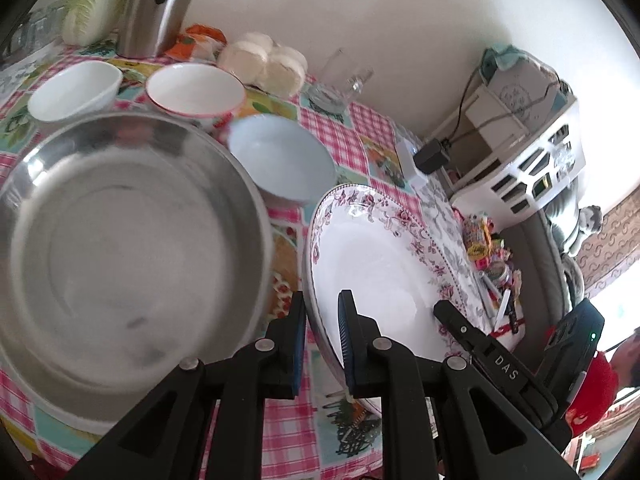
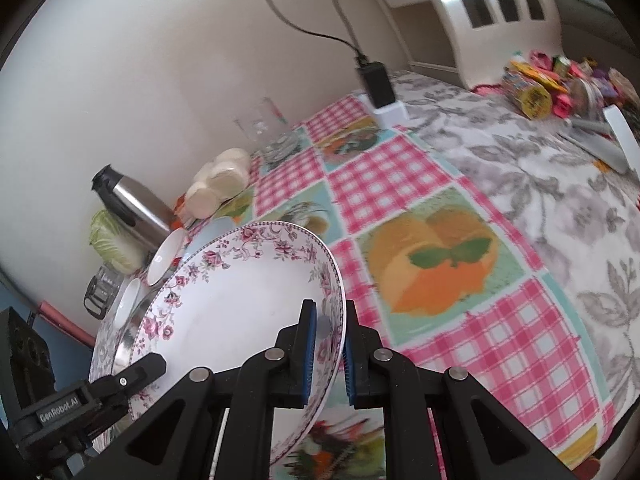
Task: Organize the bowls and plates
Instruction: 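Lower the floral plate into the steel basin with both grippers, then open both grippers to release the floral plate in the basin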
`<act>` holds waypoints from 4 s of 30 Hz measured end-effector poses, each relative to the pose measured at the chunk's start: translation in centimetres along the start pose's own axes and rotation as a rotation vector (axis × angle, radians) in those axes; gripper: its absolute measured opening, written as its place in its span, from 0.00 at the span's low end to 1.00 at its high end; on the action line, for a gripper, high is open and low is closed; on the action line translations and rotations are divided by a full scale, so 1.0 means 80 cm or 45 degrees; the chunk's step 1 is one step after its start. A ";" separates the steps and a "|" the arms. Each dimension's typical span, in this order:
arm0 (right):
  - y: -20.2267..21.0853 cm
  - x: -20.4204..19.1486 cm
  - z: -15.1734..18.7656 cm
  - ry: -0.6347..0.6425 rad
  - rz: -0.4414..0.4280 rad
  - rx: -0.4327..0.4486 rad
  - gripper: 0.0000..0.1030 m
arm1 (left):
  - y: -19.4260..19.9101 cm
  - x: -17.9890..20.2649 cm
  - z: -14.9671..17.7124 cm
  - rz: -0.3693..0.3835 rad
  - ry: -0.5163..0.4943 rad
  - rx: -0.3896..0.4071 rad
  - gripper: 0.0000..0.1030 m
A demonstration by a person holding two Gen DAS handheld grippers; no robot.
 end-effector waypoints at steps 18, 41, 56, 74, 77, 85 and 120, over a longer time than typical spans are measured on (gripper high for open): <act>-0.032 -0.131 0.050 0.127 -0.046 -0.060 0.13 | 0.076 -0.117 -0.032 -0.025 0.127 0.107 0.15; -0.079 -0.212 0.110 0.155 -0.111 -0.178 0.13 | 0.101 -0.224 -0.023 -0.070 0.318 0.099 0.15; -0.103 -0.199 0.119 0.163 -0.049 -0.242 0.13 | 0.072 -0.235 -0.011 -0.113 0.348 -0.017 0.15; -0.110 -0.204 0.121 0.215 0.007 -0.251 0.13 | 0.062 -0.233 -0.013 -0.148 0.347 -0.047 0.15; -0.111 -0.205 0.121 0.233 0.021 -0.245 0.12 | 0.062 -0.232 -0.014 -0.194 0.325 -0.045 0.15; -0.109 -0.204 0.121 0.251 0.038 -0.231 0.13 | 0.067 -0.237 -0.014 -0.213 0.325 -0.029 0.15; -0.082 -0.225 0.114 0.432 0.108 -0.103 0.72 | 0.107 -0.222 -0.028 -0.690 0.116 -0.014 0.73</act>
Point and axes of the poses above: each gripper's, at about its wrist camera, not at the fingertips, and y roughly against the way its jaws point, x to its right, z to its underside, the point moved 4 cm from there along -y, roughly the way its jaws point, and after that the axes turned 10 degrees about -y, right-handed, at the moved point
